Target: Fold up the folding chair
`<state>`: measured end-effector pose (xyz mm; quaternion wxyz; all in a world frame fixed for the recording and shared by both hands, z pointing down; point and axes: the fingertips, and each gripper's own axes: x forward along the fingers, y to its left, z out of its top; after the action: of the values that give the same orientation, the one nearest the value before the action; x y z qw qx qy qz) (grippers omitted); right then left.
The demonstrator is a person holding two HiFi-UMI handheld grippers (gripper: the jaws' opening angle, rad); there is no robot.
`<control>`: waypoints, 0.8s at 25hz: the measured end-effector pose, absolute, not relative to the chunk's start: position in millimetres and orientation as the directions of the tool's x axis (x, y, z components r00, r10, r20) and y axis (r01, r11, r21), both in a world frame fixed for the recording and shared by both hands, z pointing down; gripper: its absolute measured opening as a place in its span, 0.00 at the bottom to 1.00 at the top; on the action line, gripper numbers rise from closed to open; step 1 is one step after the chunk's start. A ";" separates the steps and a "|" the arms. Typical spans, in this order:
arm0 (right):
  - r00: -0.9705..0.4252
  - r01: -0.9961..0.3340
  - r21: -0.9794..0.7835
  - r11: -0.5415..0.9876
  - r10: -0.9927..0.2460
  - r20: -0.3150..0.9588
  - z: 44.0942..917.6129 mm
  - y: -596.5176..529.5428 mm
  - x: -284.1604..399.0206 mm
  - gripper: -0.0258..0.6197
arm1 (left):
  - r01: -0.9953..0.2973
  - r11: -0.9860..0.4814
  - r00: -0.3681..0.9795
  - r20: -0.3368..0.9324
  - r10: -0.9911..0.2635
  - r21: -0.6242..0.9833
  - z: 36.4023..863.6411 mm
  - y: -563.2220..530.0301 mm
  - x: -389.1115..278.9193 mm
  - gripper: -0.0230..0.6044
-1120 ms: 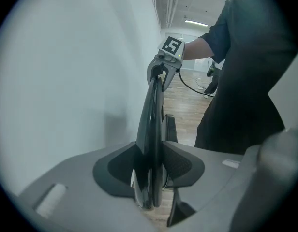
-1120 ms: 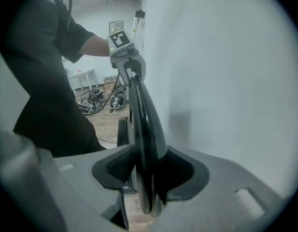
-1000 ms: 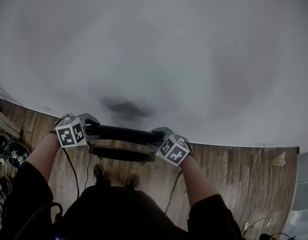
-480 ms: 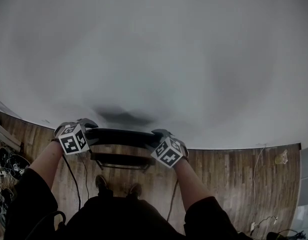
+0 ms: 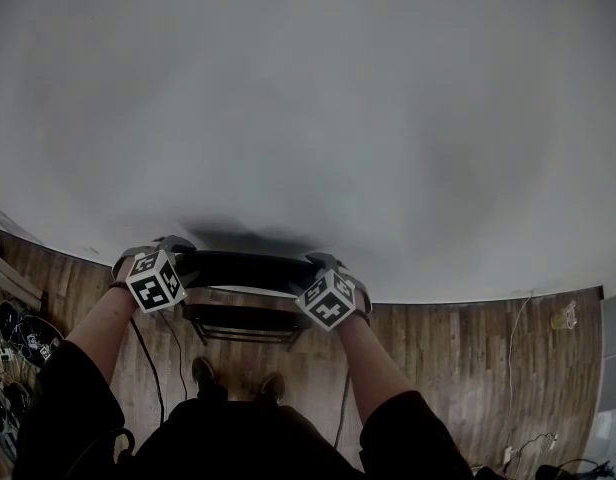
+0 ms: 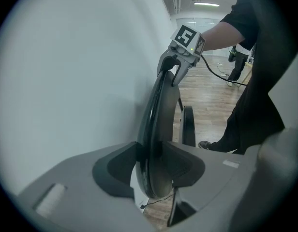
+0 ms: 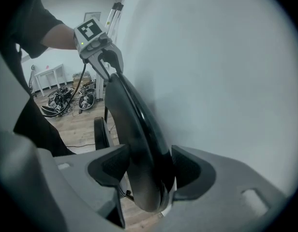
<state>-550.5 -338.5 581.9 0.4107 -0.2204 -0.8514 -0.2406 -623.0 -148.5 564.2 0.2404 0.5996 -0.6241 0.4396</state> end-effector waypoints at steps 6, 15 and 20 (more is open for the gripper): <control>-0.598 0.527 0.274 0.805 0.122 0.792 585.3 -344.1 -559.0 0.46 | -0.953 -0.054 -0.223 0.814 -0.536 -0.297 568.6 -151.6 -633.0 0.32; -0.648 0.442 0.342 0.829 0.032 0.761 584.1 -354.9 -571.8 0.48 | -0.932 0.034 -0.324 0.786 -0.527 -0.361 568.0 -158.9 -647.8 0.33; -0.662 0.407 0.366 0.837 -0.006 0.750 585.4 -360.2 -580.6 0.49 | -0.919 0.066 -0.365 0.776 -0.515 -0.389 568.8 -162.4 -657.1 0.33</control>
<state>-580.6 -360.2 585.4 0.3948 -0.1147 -0.8733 -0.2614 -657.1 -162.4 568.8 0.2257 0.5162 -0.6945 0.4476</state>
